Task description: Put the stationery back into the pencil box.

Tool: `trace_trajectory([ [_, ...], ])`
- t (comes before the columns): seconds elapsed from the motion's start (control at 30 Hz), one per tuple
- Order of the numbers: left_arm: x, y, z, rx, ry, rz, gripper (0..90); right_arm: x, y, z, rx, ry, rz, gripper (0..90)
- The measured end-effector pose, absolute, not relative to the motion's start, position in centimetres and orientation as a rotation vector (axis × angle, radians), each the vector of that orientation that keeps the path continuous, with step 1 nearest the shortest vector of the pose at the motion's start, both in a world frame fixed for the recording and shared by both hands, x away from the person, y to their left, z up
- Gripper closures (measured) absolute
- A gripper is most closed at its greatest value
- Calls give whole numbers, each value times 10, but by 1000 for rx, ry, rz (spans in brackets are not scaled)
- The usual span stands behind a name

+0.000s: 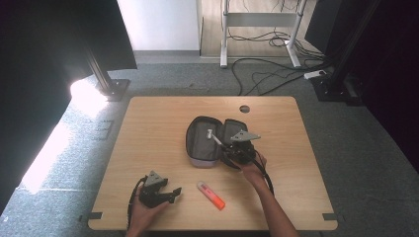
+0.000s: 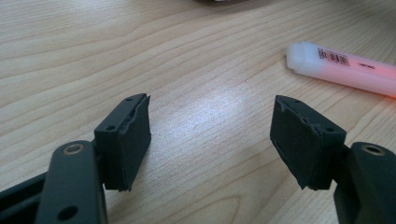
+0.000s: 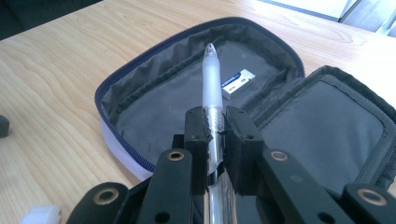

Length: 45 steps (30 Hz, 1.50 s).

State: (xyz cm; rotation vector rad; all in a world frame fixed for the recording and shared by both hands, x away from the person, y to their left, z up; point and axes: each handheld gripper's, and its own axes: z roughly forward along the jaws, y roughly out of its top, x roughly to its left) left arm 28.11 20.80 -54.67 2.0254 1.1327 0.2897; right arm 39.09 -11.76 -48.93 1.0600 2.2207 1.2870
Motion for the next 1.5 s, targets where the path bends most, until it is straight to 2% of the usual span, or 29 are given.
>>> trace_trajectory([
  [0.6, 281, 208, -547, 2026, 1132, 287, 292, 408, -97, -484, 1054, 2242, 1265, 785],
  [1.5, 281, 208, -547, 2022, 1131, 283, 292, 435, -71, -496, 1112, 2268, 1212, 785],
])
